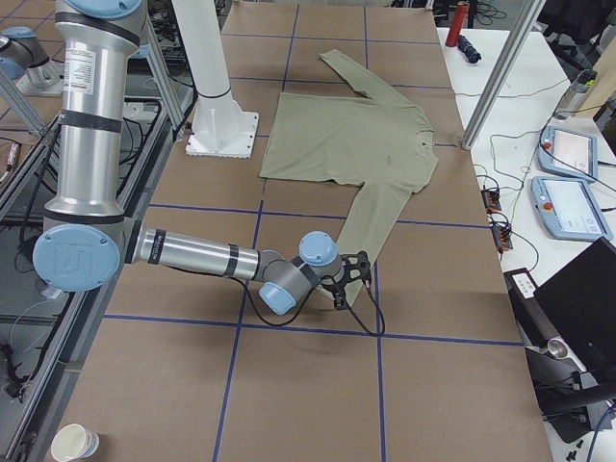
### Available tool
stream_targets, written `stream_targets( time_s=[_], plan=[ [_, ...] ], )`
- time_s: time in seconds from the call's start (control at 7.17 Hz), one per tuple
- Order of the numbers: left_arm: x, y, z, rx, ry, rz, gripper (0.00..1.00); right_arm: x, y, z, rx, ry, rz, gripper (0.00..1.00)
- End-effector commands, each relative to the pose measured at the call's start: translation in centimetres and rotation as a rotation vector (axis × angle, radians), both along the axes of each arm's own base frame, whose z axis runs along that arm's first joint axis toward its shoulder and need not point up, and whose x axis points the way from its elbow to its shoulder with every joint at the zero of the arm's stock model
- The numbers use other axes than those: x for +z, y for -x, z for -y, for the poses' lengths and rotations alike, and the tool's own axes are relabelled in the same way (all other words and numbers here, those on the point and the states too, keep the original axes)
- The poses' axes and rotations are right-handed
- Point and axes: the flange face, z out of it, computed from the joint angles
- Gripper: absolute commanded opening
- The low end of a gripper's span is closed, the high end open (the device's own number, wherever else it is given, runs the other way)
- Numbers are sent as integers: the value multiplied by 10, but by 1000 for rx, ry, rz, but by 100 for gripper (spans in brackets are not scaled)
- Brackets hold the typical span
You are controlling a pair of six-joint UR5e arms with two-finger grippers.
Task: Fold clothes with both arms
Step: 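Lower the right gripper to the cuff of the sleeve nearest it and grasp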
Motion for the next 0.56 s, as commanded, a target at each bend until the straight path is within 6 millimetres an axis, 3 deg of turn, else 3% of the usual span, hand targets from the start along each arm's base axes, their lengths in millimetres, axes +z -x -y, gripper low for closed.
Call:
stream_targets(
  time_s=[0.0,0.14,0.42],
  plan=[
    [-1,0,-1,1,-2,-1,100,14,9,18,-1,15,-10,63],
    [-1,1,-1,0,-2,-1,100,18,13,26,-1,11,-9,62],
    [-1,1,-2,-1,-2,0,100,22,13,25,-3,4,-6,62]
  ],
)
